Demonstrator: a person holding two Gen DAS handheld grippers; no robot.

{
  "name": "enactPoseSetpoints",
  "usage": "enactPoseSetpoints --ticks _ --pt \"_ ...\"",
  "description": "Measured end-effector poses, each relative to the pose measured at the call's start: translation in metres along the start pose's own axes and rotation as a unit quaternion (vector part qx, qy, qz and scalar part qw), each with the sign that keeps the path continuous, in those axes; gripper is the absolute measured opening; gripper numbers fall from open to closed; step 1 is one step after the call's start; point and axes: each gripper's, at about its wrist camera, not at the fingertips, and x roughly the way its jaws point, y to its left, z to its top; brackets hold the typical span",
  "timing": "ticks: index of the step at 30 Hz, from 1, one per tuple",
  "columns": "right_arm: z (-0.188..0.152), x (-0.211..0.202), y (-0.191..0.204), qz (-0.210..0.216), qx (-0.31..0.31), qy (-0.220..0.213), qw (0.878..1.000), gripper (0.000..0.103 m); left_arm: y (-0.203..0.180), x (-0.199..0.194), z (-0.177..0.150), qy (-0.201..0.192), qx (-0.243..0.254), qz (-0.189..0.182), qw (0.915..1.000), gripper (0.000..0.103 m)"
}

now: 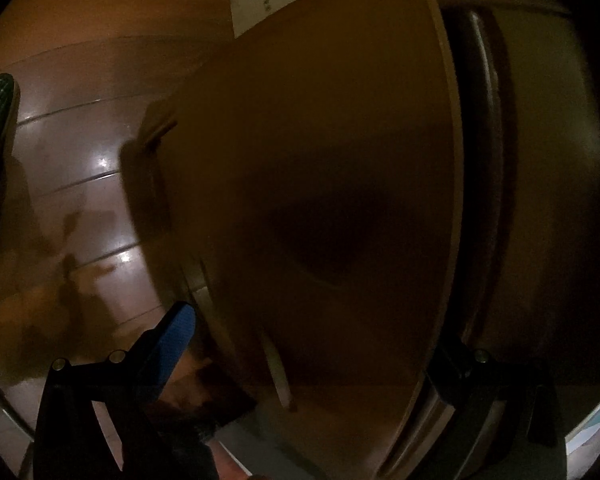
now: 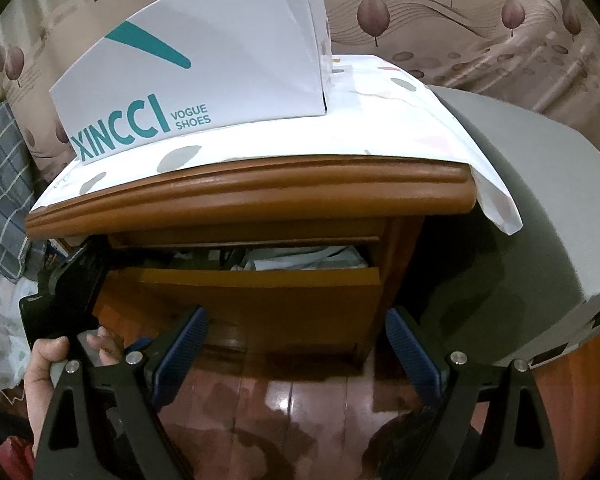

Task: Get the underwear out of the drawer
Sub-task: 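Hook the left gripper on the drawer front and pull it open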

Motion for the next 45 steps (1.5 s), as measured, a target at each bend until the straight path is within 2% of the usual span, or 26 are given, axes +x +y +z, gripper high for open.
enactPoseSetpoints --ticks 3,6,12,24,27,30,34,45 --pt "0.0 -0.002 -0.001 0.0 -0.001 -0.003 1.0 0.093 -0.007 -0.004 -0.003 -0.013 -0.007 0.032 0.9994 0.103" --pt "0.001 -0.005 -0.001 -0.005 -0.005 -0.009 1.0 0.093 -0.009 -0.008 -0.005 -0.025 0.01 0.054 0.9982 0.103" --pt "0.004 -0.007 -0.006 -0.012 0.0 -0.013 1.0 0.093 0.01 -0.022 -0.016 -0.048 0.027 0.062 0.9966 0.103" --pt "0.01 -0.007 -0.018 -0.029 0.021 -0.021 0.999 0.093 0.039 -0.058 -0.026 -0.031 0.051 0.084 0.9947 0.103" --pt "0.012 -0.007 -0.021 -0.03 0.022 -0.024 0.999 0.093 0.037 -0.063 -0.034 -0.04 0.062 0.092 0.993 0.103" --pt "0.014 -0.007 -0.02 -0.032 0.02 -0.028 0.999 0.093 0.047 -0.065 -0.033 -0.02 0.04 0.086 0.9953 0.103" --pt "0.014 -0.006 -0.02 -0.035 0.016 -0.027 0.999 0.093 0.056 -0.071 -0.037 -0.031 0.064 0.098 0.9926 0.103" --pt "0.013 -0.005 -0.02 -0.029 0.019 -0.02 0.999 0.093 0.074 -0.098 -0.047 -0.018 0.087 0.129 0.9876 0.103"
